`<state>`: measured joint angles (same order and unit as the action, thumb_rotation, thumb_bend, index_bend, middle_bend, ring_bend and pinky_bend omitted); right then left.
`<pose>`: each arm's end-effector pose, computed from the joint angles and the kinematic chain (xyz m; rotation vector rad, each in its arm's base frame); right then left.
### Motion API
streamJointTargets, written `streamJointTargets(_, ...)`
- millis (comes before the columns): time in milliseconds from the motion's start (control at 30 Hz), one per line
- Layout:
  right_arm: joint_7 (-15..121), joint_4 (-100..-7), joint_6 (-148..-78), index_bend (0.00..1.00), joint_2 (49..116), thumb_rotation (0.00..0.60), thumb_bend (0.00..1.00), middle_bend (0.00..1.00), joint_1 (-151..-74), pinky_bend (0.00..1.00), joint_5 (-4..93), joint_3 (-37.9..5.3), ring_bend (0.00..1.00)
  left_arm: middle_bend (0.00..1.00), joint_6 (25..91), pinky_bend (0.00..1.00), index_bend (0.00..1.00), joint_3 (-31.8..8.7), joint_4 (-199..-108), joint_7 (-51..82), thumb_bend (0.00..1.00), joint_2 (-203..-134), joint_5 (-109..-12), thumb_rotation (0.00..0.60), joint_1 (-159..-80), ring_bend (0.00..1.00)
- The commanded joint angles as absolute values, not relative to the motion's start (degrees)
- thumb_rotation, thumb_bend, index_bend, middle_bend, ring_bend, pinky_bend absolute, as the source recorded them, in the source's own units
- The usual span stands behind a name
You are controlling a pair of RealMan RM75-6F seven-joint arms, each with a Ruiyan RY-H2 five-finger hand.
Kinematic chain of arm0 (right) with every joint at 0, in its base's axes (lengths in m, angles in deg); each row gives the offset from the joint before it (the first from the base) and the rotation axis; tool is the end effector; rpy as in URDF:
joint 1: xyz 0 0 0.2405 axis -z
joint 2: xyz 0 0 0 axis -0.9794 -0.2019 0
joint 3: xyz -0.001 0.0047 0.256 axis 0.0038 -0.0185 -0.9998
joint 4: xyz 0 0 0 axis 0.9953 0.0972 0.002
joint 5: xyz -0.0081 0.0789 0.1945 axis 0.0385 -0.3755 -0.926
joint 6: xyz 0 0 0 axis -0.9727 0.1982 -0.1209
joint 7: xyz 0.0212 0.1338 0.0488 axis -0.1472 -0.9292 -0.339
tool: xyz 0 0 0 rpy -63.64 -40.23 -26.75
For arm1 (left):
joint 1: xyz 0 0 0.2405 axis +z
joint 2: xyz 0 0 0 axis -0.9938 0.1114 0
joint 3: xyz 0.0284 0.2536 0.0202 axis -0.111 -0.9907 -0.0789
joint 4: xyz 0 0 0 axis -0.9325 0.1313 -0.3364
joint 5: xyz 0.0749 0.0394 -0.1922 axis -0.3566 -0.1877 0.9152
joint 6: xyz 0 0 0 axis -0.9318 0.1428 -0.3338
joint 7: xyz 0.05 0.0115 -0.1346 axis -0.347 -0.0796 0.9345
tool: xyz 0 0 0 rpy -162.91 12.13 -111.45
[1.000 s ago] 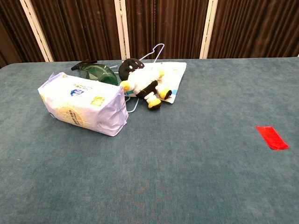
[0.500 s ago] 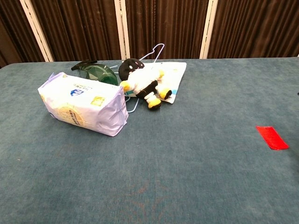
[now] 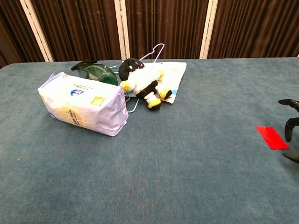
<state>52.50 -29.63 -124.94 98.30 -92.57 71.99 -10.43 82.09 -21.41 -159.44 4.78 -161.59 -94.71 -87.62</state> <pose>-0.3264 -0.2414 -0.0029 1.5922 -0.8214 0.8738 -0.3195 0.1598 0.0991 -1.5938 -0.6712 -0.8019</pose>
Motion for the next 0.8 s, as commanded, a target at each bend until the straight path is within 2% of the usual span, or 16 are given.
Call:
streamJointTargets(33,51.9,-27.7,-123.8,0.51,99.5,0.6,0.23,0.0,-93.5,0.0,71.4,-10.6,0.0,0.0,81.1,0.0,0.0,-21.1,-159.2,5.0,0.19,-161.6,-93.8,0.6,-88.0,0.0)
streamJointTargets(800,48.4,-21.4,-121.5,0.5,102.7,0.6,0.24,0.0,-95.9,0.0,69.9,-10.5,0.0,0.0,78.6,0.0,0.0,-20.6,-158.9,4.4,0.19,-161.9,-91.3,0.6,-88.8,0.0)
